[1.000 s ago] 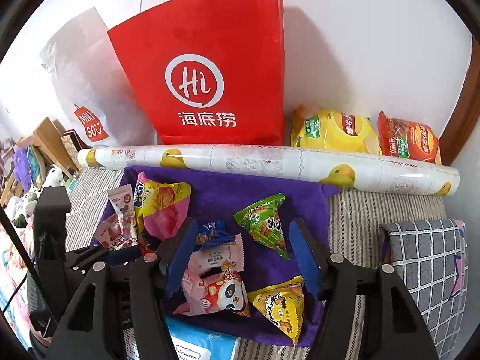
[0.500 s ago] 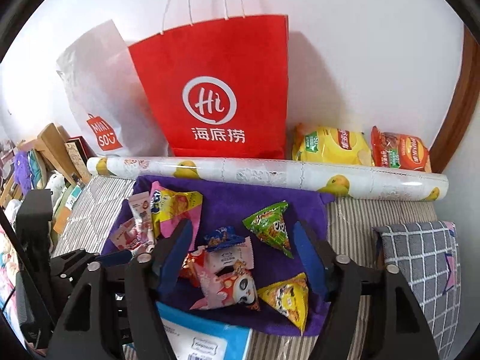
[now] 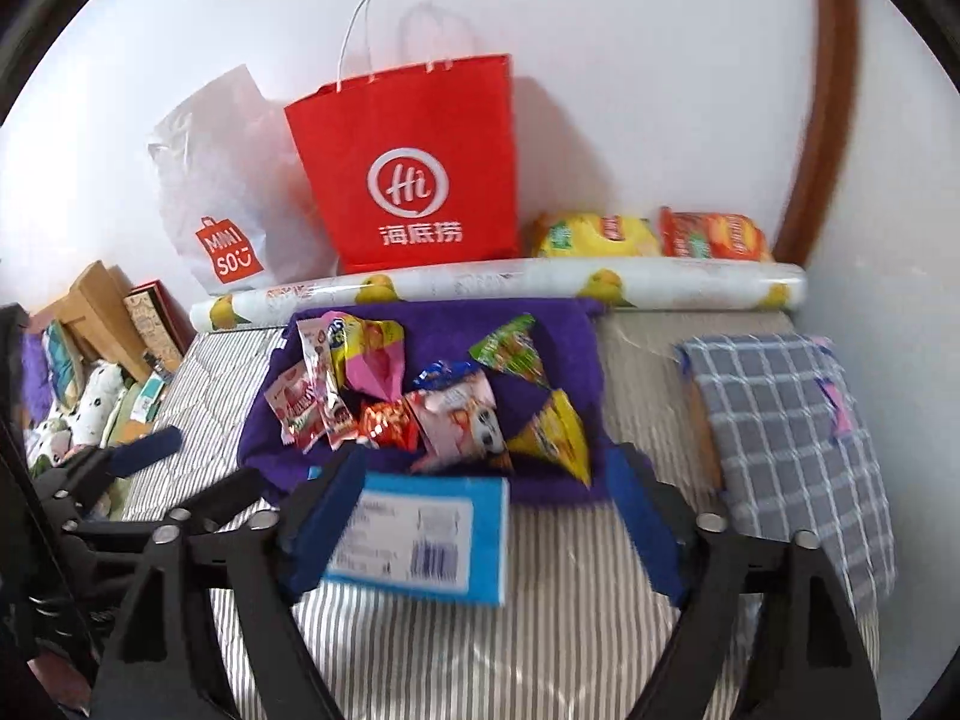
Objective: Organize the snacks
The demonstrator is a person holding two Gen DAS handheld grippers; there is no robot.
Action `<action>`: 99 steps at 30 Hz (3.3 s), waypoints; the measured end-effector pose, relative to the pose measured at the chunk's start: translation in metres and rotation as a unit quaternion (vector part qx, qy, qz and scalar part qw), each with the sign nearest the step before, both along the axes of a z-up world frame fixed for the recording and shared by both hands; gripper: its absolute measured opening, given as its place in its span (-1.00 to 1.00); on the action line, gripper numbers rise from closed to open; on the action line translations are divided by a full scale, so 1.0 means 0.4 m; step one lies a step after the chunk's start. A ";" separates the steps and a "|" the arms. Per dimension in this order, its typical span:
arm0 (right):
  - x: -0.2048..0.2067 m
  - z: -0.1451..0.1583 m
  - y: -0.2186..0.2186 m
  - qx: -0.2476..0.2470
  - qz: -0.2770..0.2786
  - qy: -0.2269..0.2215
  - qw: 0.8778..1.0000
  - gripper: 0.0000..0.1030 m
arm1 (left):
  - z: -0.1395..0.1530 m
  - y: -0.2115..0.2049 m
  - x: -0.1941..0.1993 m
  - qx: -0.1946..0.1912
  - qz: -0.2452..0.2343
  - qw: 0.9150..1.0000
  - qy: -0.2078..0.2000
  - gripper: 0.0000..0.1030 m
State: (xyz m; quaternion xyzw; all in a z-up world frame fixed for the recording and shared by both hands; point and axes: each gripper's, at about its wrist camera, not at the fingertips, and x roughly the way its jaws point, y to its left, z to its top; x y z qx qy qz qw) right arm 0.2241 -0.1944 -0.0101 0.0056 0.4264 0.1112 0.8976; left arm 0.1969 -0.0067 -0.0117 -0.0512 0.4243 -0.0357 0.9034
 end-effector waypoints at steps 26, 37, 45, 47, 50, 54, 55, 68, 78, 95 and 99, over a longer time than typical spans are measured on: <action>-0.381 0.110 -0.083 -0.024 -0.054 -0.059 0.997 0.98 | 0.132 -0.037 -0.314 0.019 0.011 0.997 -0.077 0.95; -0.402 0.116 -0.089 -0.023 -0.058 -0.064 0.996 0.98 | 0.135 -0.036 -0.326 0.019 0.013 0.997 -0.079 0.95; -0.402 0.116 -0.081 -0.025 -0.056 -0.063 0.996 0.98 | 0.134 -0.031 -0.332 0.018 0.015 0.997 -0.078 0.95; -0.402 0.116 -0.077 -0.026 -0.054 -0.064 0.996 0.98 | 0.134 -0.028 -0.334 0.017 0.016 0.997 -0.077 0.95; -0.402 0.117 -0.073 -0.027 -0.052 -0.065 0.996 0.98 | 0.136 -0.023 -0.337 0.017 0.019 0.997 -0.077 0.95; -0.404 0.118 -0.068 -0.029 -0.052 -0.065 0.996 0.98 | 0.139 -0.015 -0.338 0.016 0.020 0.997 -0.078 0.95; -0.404 0.118 -0.068 -0.028 -0.051 -0.065 0.996 0.98 | 0.138 -0.014 -0.337 0.016 0.020 0.997 -0.078 0.95; -0.406 0.124 -0.065 -0.030 -0.054 -0.067 0.996 0.98 | 0.138 -0.013 -0.341 0.014 0.021 0.997 -0.078 0.95; -0.407 0.121 -0.070 -0.032 -0.054 -0.067 0.996 0.98 | 0.136 -0.012 -0.344 0.014 0.019 0.997 -0.078 0.95; -0.412 0.124 -0.070 -0.031 -0.054 -0.070 0.996 0.98 | 0.132 -0.013 -0.343 0.016 0.017 0.997 -0.076 0.95; -0.412 0.124 -0.067 -0.031 -0.052 -0.071 0.996 0.98 | 0.131 -0.014 -0.340 0.017 0.017 0.997 -0.074 0.95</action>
